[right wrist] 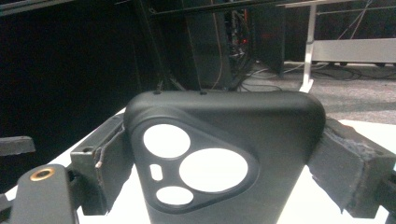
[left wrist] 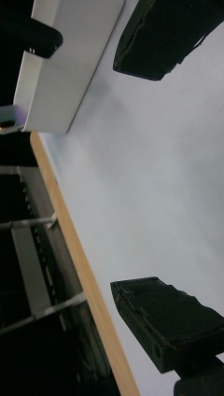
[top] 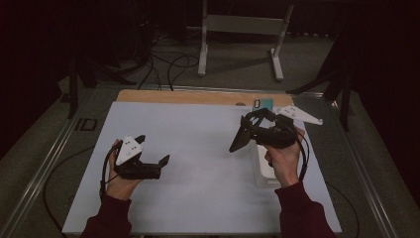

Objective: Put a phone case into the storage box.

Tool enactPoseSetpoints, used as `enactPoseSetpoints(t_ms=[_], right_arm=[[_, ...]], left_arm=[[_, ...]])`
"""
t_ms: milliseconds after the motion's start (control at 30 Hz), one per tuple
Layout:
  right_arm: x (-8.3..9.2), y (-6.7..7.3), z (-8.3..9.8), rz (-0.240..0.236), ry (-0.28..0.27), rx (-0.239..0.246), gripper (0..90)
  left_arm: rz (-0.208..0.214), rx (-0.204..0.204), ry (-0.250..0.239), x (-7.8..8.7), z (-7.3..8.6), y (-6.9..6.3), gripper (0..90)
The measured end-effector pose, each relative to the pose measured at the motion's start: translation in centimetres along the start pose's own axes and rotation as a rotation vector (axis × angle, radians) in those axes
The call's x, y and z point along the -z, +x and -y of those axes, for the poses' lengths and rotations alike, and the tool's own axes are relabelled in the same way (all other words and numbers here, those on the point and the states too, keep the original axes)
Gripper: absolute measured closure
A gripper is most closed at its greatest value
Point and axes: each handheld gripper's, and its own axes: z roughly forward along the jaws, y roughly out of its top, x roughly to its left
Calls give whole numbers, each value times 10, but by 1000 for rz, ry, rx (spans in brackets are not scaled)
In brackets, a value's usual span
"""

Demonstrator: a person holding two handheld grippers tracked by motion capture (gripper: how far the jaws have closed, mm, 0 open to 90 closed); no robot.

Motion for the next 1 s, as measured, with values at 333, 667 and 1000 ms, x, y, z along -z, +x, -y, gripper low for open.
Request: enactPoseSetpoints(t_ms=[333, 667, 1000], right_arm=[[-2, -9, -7, 34, -13, 3, 134], [-6, -16, -16, 66, -24, 3, 134], [-11, -26, -18, 99, -28, -13, 135]], left_arm=[[-86, 21, -13, 16, 23, 13, 3], [-124, 43, -3, 23, 35, 19, 3], [-135, 59, -10, 26, 38, 23, 3]])
